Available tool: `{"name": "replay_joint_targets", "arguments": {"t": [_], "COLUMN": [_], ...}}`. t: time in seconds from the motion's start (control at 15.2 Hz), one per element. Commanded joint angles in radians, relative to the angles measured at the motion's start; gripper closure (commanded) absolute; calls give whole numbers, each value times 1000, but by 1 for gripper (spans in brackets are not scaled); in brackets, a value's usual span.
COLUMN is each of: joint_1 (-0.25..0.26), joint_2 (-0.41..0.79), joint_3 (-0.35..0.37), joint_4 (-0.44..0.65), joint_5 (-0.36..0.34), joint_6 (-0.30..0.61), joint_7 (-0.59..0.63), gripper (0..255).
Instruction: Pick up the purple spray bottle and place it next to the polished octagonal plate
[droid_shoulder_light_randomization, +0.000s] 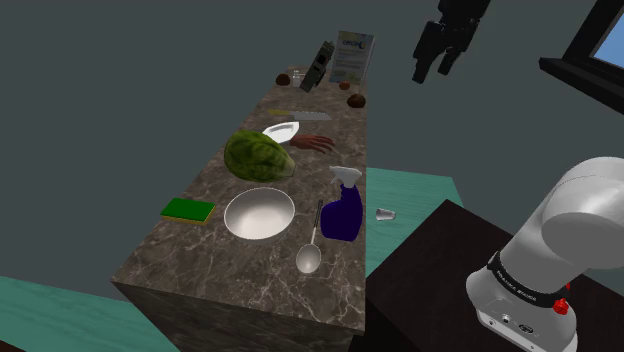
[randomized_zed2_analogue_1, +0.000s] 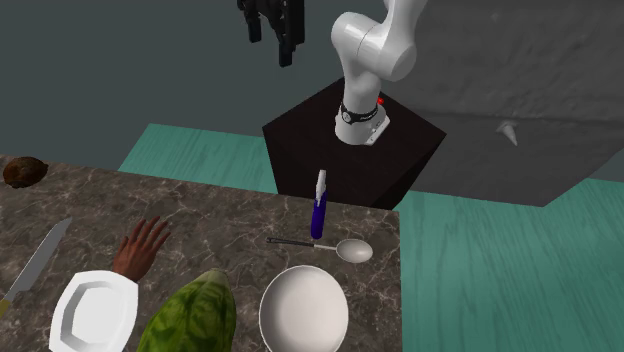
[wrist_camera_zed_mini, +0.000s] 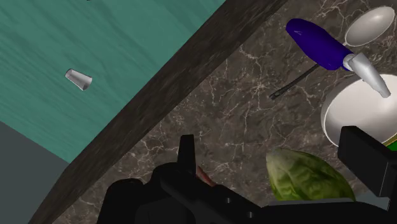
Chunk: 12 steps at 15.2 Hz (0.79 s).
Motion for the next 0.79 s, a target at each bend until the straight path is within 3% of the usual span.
{"name": "replay_joint_targets", "arguments": {"t": [0.0, 0.73], "joint_1": [0, 163], "joint_2": [0, 119], "joint_3": [0, 73], "joint_4": [0, -173], "joint_5": [0, 106], "joint_6": [0, 259], "joint_7": [0, -139], "gripper": [0, 0]}}
